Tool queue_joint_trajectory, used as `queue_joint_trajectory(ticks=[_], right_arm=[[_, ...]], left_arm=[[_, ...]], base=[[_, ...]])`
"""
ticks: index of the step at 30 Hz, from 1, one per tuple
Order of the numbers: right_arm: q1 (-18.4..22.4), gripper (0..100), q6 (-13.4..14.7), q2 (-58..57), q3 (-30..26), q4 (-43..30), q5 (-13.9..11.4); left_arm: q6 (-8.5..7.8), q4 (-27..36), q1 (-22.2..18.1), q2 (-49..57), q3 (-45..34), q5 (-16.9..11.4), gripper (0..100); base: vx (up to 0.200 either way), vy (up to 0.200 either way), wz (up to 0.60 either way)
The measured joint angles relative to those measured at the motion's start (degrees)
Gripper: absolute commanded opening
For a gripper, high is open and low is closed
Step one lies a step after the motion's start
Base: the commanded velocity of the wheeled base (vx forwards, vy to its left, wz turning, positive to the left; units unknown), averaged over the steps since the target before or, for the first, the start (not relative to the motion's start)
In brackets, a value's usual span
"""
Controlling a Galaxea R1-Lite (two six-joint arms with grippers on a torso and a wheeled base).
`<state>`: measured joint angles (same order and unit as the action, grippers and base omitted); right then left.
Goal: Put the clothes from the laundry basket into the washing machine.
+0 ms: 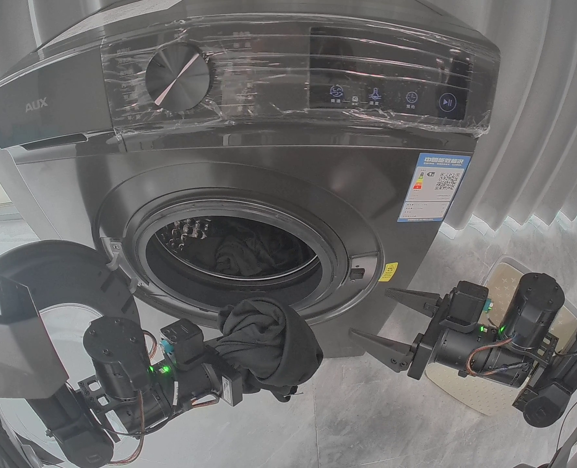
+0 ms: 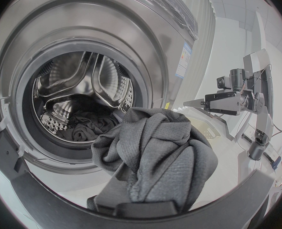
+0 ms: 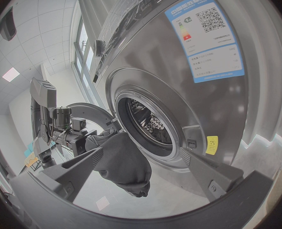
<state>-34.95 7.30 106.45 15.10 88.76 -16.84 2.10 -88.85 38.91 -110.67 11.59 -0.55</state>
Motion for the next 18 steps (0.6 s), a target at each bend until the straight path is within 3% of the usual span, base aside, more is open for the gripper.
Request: queue_joint_trajectory(ticks=[15, 18], right_arm=[[0.0, 100, 0.0, 0.0, -0.1, 0.0, 0.0], [-0.1, 100, -0.1, 0.0, -0.1, 0.0, 0.0]], left_arm=[[-0.43, 0.0, 0.2, 0.2, -0.2, 0.0, 0], [-0.46, 0.0, 0.2, 0.2, -0.2, 0.0, 0]], base=[[0.0, 0.0, 0.0], [0.2, 0.0, 0.0]])
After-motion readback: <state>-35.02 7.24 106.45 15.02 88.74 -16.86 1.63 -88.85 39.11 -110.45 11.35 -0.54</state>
